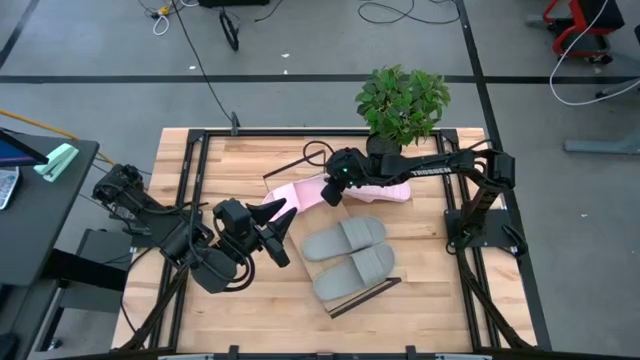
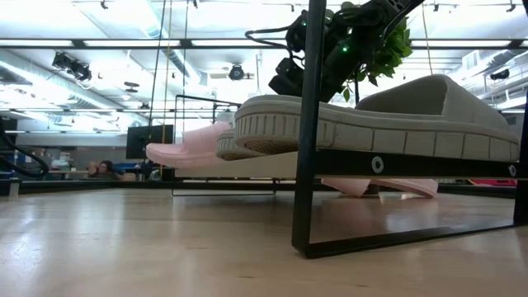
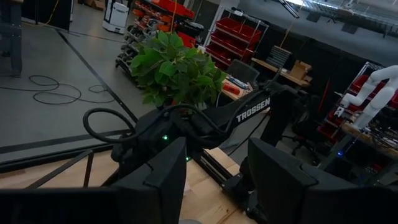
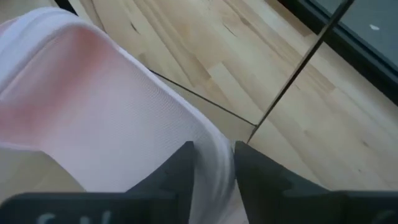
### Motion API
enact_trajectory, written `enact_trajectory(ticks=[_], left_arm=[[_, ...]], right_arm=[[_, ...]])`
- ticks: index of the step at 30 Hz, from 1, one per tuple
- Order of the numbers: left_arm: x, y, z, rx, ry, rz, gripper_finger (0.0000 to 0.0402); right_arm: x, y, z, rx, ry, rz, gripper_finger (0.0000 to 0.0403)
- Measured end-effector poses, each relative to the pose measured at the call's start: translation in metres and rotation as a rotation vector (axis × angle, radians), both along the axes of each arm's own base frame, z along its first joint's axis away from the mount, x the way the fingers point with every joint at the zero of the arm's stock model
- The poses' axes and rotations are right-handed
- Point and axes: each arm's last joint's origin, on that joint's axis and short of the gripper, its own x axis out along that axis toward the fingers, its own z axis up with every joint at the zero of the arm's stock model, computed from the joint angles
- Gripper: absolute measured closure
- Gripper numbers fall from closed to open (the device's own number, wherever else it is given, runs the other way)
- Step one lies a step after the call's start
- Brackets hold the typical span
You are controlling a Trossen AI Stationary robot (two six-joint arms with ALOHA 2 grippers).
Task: Pick and place slides into the shelf
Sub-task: Put the left pink slide on the shelf, then put the pink slide on the shelf
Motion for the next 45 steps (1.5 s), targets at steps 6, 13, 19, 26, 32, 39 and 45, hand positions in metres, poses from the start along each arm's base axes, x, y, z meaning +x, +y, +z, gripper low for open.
enact_trajectory(ticks=[6, 13, 19, 26, 32, 39, 45], left_arm=[[0.0, 0.0, 0.0, 0.0, 0.0, 0.0, 0.0228], [0.001, 0.001, 0.0, 0.001, 0.001, 0.005, 0.0225], [0.001, 0.002, 0.0, 0.007, 0.009, 0.007, 0.0228], [0.002, 0.004, -0.002, 0.02, 0.025, 0.012, 0.0224], [0.001, 0.004, -0.004, 0.037, 0.048, 0.012, 0.0229], [0.001, 0.004, -0.005, 0.048, 0.063, 0.013, 0.0224], [0.0, 0.004, -0.006, 0.054, 0.071, 0.012, 0.0229]], right_arm=[[0.0, 0.0, 0.0, -0.025, 0.013, 0.034, 0.0254], [0.0, 0.0, 0.0, -0.043, 0.024, 0.055, 0.0242], [-0.008, 0.004, 0.017, -0.047, 0.04, 0.082, 0.0241], [-0.037, 0.032, 0.038, -0.073, 0.218, 0.24, 0.0241], [-0.063, 0.052, 0.034, -0.117, 0.327, 0.329, 0.0245], [-0.106, 0.055, 0.025, -0.092, 0.331, 0.292, 0.0245], [-0.151, 0.062, 0.019, -0.091, 0.366, 0.354, 0.024]])
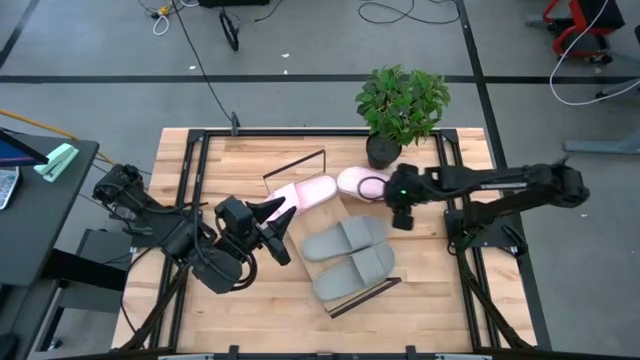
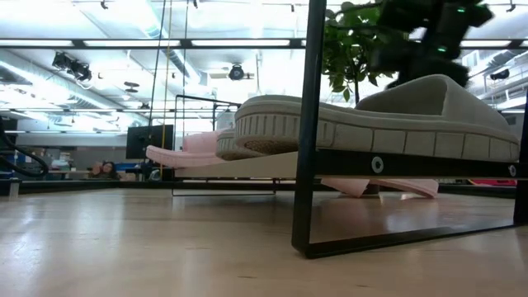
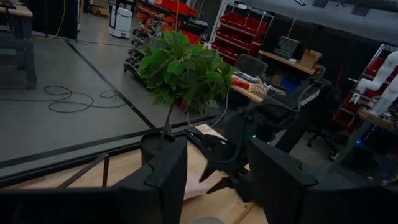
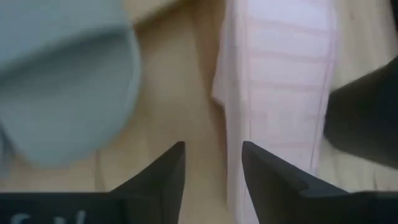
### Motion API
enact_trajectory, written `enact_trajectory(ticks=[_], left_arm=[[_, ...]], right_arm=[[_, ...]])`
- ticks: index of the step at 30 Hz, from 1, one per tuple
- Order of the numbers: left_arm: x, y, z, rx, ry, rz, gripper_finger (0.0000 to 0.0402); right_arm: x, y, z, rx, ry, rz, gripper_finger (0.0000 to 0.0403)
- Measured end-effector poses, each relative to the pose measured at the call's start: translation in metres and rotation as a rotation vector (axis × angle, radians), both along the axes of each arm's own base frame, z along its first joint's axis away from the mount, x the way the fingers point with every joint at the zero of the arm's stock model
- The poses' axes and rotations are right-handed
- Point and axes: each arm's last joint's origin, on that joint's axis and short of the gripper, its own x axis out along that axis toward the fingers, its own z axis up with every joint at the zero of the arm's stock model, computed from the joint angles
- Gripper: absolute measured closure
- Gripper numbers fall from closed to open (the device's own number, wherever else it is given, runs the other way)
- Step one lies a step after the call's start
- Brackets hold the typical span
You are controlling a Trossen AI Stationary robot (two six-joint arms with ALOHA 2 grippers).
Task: Pick and place slides into the shelf
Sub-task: Put the pink slide on the shelf
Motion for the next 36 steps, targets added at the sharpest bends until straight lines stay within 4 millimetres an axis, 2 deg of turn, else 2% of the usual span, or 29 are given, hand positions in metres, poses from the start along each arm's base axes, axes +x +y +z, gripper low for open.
enact_trajectory(ticks=[3, 6, 9, 14, 20, 25, 36], left_arm=[[0.0, 0.0, -0.001, 0.005, 0.007, 0.001, 0.0226], [0.001, 0.003, -0.001, 0.007, 0.011, 0.01, 0.0226], [0.003, 0.005, -0.001, 0.009, 0.013, 0.02, 0.0229], [0.004, 0.006, -0.002, 0.004, 0.019, 0.007, 0.0226], [0.004, 0.006, -0.002, 0.004, 0.02, 0.006, 0.0229], [0.004, 0.006, -0.002, 0.004, 0.019, 0.006, 0.0227], [0.004, 0.006, -0.002, 0.003, 0.019, 0.006, 0.0228]], right_arm=[[-0.018, 0.003, -0.006, -0.004, 0.006, 0.068, 0.0231], [-0.025, 0.004, -0.011, -0.022, 0.001, 0.109, 0.0215], [-0.021, 0.004, -0.009, -0.042, -0.027, 0.121, 0.019], [-0.015, 0.003, -0.021, -0.052, 0.052, 0.117, 0.0137], [-0.005, -0.001, -0.035, -0.165, 0.139, 0.076, 0.0088], [0.001, -0.004, -0.042, -0.2, 0.156, 0.058, 0.0081], [0.012, -0.007, -0.06, -0.214, 0.222, 0.043, 0.0099]])
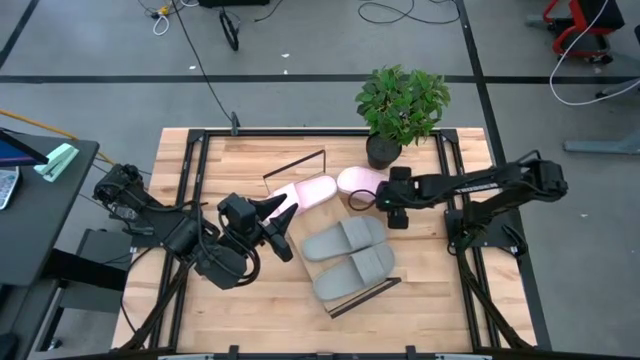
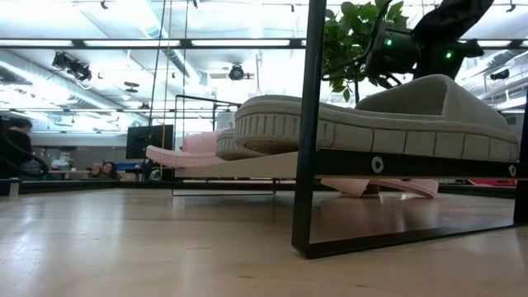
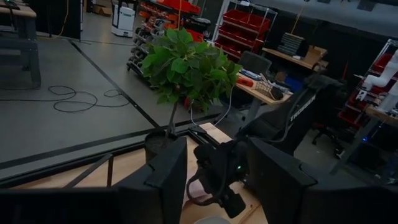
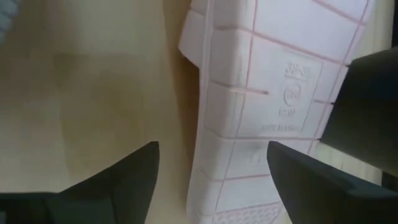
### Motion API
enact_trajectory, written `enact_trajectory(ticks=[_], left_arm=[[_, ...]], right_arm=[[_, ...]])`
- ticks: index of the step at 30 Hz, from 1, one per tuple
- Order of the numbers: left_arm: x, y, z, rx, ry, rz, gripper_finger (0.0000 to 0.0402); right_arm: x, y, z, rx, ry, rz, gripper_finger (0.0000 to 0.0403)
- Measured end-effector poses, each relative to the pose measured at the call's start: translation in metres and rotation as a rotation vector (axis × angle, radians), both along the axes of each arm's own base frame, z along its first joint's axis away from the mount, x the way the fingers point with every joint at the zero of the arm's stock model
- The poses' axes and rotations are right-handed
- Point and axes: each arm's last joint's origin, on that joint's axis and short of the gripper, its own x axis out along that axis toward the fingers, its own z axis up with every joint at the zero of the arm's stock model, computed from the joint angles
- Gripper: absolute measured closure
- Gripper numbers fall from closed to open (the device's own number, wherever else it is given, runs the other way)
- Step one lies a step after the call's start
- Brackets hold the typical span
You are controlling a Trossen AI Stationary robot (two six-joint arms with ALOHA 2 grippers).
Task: Pick and place slides into the shelf
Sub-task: Put the pink slide on the shelf
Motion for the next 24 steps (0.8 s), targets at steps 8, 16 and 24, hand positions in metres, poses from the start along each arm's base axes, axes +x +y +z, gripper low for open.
enact_trajectory(ticks=[8, 16, 24], left_arm=[[0.0, -0.001, 0.0, 0.0, -0.001, -0.002, 0.0235], [0.0, -0.001, 0.0, -0.005, -0.005, -0.001, 0.0239], [0.0, -0.001, 0.0, -0.005, -0.006, -0.001, 0.024]], right_arm=[[0.004, -0.011, -0.015, 0.001, 0.033, -0.123, 0.0121], [0.005, -0.015, -0.021, 0.013, 0.047, -0.177, 0.0233], [-0.004, -0.013, -0.007, 0.033, 0.003, -0.207, 0.0357]])
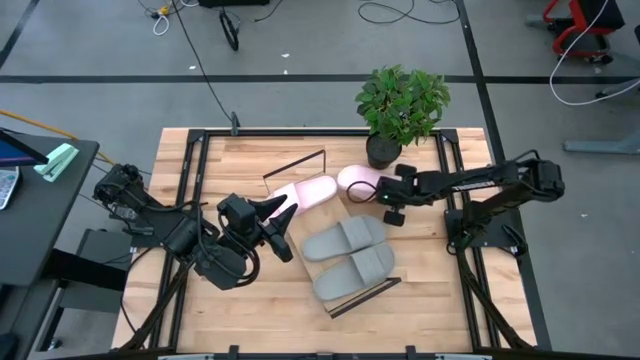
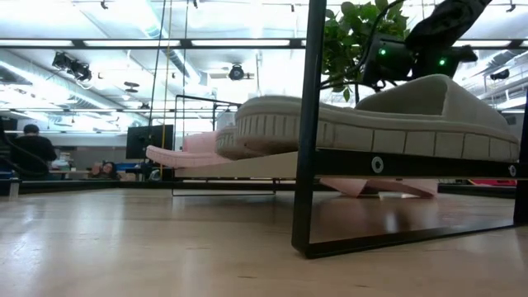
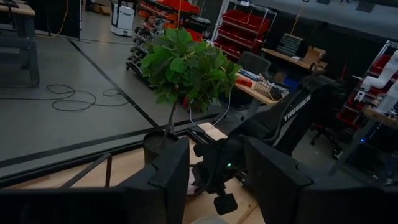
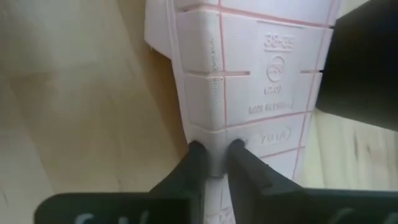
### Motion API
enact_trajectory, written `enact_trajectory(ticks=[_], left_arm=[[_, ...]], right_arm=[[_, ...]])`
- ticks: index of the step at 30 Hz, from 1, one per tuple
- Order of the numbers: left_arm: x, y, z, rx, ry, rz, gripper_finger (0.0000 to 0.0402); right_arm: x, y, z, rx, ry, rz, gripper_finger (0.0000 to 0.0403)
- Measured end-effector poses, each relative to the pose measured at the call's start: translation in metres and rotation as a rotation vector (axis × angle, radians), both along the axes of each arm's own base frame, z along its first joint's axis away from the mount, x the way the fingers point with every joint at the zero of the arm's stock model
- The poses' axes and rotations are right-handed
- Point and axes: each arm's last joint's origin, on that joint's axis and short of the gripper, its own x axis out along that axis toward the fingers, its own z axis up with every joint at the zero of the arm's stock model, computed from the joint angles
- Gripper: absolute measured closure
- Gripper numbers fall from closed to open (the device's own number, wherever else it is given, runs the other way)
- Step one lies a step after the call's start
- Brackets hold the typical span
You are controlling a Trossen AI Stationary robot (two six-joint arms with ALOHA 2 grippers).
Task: Pick and place slides into the shelf
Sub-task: Put the pink slide on the shelf
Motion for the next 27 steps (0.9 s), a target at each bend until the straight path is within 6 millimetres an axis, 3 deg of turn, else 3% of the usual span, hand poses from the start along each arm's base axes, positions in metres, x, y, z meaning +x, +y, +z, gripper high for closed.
enact_trajectory(ticks=[13, 22, 27], left_arm=[[0.0, 0.0, 0.0, 0.001, 0.001, 0.0, 0.0244], [0.0, 0.0, -0.001, 0.008, 0.011, -0.001, 0.0255], [-0.001, 0.001, -0.002, 0.031, 0.038, -0.001, 0.0256]], right_arm=[[-0.017, 0.003, 0.022, 0.003, -0.025, -0.007, 0.0383], [-0.028, 0.008, 0.063, 0.063, -0.163, 0.016, 0.039], [-0.039, 0.015, 0.085, 0.16, -0.141, 0.047, 0.039]])
